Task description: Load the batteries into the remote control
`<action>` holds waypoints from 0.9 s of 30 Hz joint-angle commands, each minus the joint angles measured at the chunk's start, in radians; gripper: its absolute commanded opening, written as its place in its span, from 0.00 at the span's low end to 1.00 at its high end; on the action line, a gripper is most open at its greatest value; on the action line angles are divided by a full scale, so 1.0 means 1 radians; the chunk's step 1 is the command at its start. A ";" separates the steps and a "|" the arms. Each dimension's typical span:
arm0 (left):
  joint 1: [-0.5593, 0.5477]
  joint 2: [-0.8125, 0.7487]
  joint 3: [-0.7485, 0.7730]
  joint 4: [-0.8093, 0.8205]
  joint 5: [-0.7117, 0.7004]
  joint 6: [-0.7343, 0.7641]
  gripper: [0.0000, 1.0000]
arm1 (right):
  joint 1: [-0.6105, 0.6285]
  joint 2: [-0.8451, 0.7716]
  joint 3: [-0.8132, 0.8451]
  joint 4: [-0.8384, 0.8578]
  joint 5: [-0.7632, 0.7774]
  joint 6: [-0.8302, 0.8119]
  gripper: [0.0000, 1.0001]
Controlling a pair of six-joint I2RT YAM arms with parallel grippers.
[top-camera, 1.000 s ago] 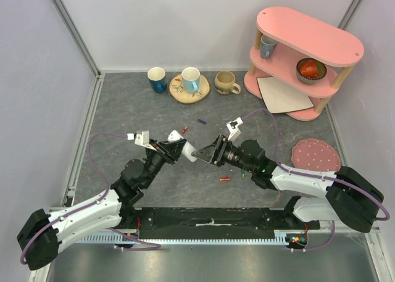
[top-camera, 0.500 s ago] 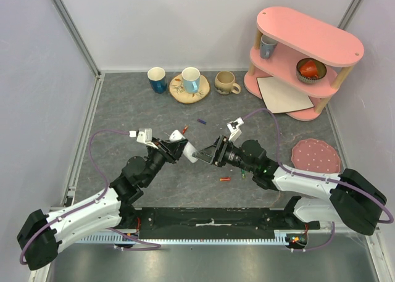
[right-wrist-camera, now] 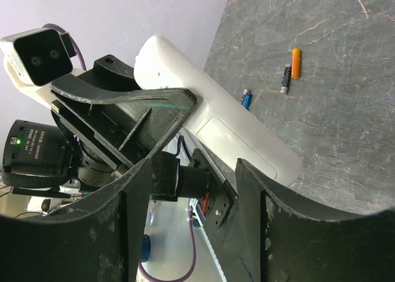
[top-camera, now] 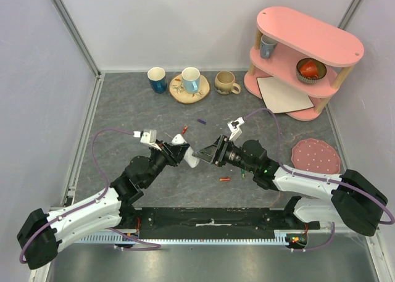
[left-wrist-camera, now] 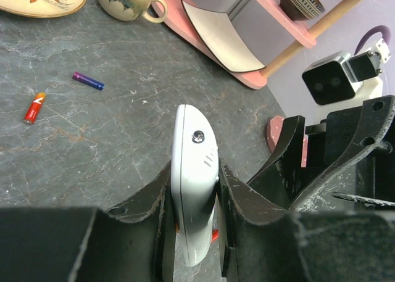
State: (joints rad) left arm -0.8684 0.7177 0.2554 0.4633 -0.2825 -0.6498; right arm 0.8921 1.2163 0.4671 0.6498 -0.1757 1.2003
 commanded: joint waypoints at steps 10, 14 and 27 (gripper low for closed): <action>0.020 0.028 0.081 -0.061 0.045 -0.126 0.02 | 0.008 -0.029 0.034 -0.018 -0.067 -0.042 0.73; 0.020 -0.033 0.013 -0.008 -0.029 -0.178 0.02 | 0.022 -0.099 0.030 -0.108 0.004 -0.097 0.75; 0.025 0.009 -0.143 0.434 0.104 -0.113 0.02 | 0.018 -0.193 0.021 -0.248 0.105 -0.153 0.98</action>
State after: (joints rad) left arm -0.8482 0.6884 0.0738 0.7055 -0.2489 -0.7898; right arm 0.9127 1.0588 0.5095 0.3805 -0.1333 1.0290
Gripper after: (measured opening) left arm 0.332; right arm 0.976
